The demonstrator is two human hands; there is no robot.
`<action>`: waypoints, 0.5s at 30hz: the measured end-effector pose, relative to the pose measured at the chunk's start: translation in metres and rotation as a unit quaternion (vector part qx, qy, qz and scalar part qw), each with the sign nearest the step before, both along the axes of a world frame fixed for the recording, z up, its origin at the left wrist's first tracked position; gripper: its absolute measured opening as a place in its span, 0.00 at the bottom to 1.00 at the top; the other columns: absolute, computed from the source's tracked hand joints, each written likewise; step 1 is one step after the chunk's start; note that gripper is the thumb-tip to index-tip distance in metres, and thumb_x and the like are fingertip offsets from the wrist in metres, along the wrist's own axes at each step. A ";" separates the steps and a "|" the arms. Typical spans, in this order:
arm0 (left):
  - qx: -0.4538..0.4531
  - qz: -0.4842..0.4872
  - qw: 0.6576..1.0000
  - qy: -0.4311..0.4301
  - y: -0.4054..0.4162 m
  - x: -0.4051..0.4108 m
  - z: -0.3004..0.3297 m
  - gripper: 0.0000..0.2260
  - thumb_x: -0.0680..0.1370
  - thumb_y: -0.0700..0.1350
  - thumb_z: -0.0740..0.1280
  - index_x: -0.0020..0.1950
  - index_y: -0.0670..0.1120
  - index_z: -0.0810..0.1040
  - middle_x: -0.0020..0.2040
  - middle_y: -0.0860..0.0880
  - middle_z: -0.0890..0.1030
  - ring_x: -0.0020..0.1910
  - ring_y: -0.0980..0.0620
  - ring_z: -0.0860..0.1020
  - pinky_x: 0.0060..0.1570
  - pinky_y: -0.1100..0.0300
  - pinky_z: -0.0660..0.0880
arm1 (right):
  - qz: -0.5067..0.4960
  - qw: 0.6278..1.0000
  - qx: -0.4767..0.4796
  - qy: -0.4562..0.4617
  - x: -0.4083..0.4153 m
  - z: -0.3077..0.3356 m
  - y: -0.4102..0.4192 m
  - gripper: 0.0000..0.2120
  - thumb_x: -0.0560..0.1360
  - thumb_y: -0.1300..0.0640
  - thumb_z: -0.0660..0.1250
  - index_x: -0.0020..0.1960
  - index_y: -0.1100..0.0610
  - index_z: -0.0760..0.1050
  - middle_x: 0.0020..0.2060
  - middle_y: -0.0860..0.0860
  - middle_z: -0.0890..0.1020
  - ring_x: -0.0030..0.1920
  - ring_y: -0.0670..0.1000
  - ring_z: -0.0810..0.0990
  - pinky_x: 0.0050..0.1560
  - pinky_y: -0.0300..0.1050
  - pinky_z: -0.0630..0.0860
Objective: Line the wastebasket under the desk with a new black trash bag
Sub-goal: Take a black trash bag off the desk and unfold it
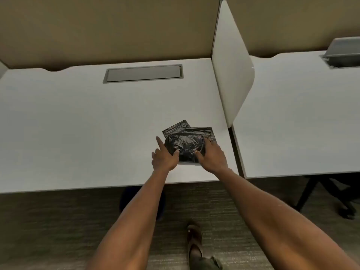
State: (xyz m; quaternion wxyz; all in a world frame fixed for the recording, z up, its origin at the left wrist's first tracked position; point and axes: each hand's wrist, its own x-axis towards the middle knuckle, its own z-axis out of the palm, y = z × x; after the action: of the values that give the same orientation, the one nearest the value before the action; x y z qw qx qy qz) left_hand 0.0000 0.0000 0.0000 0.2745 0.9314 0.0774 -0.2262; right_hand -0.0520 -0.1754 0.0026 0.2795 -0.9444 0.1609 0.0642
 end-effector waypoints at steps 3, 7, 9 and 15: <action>-0.063 0.022 0.998 0.014 -0.004 0.000 -0.010 0.47 0.80 0.56 0.68 0.84 0.51 0.35 0.74 0.39 0.74 0.73 0.36 0.72 0.70 0.41 0.72 | -0.048 0.995 0.077 0.032 0.005 -0.014 0.005 0.35 0.79 0.44 0.69 0.80 0.56 0.62 0.72 0.57 0.77 0.72 0.60 0.75 0.70 0.58 0.75; -0.151 0.091 0.984 0.040 -0.009 0.000 -0.019 0.45 0.80 0.54 0.69 0.85 0.51 0.40 0.72 0.41 0.77 0.70 0.40 0.76 0.67 0.50 0.73 | -0.136 0.974 0.176 0.043 0.012 -0.027 0.012 0.35 0.78 0.46 0.71 0.79 0.55 0.62 0.71 0.56 0.78 0.70 0.61 0.78 0.69 0.57 0.76; -0.165 0.110 0.979 0.046 -0.011 0.002 -0.024 0.43 0.80 0.54 0.70 0.85 0.49 0.45 0.70 0.42 0.78 0.70 0.42 0.76 0.66 0.52 0.73 | -0.194 0.955 0.220 0.052 0.016 -0.031 0.013 0.38 0.77 0.44 0.73 0.80 0.55 0.61 0.72 0.57 0.78 0.71 0.62 0.77 0.71 0.57 0.75; -0.178 0.131 0.975 0.025 -0.010 0.005 -0.019 0.16 0.77 0.55 0.72 0.59 0.46 0.82 0.55 0.46 0.86 0.48 0.50 0.82 0.46 0.61 0.76 | -0.330 0.872 0.355 0.071 0.024 -0.038 0.008 0.34 0.68 0.43 0.80 0.69 0.58 0.76 0.62 0.56 0.84 0.61 0.58 0.83 0.64 0.55 0.81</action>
State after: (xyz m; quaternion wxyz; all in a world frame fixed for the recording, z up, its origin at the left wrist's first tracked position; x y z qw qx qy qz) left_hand 0.0049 -0.0104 -0.0194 0.4612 0.8432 0.1646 -0.2218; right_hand -0.0284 -0.1675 -0.0353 0.5884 -0.6668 0.4488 0.0879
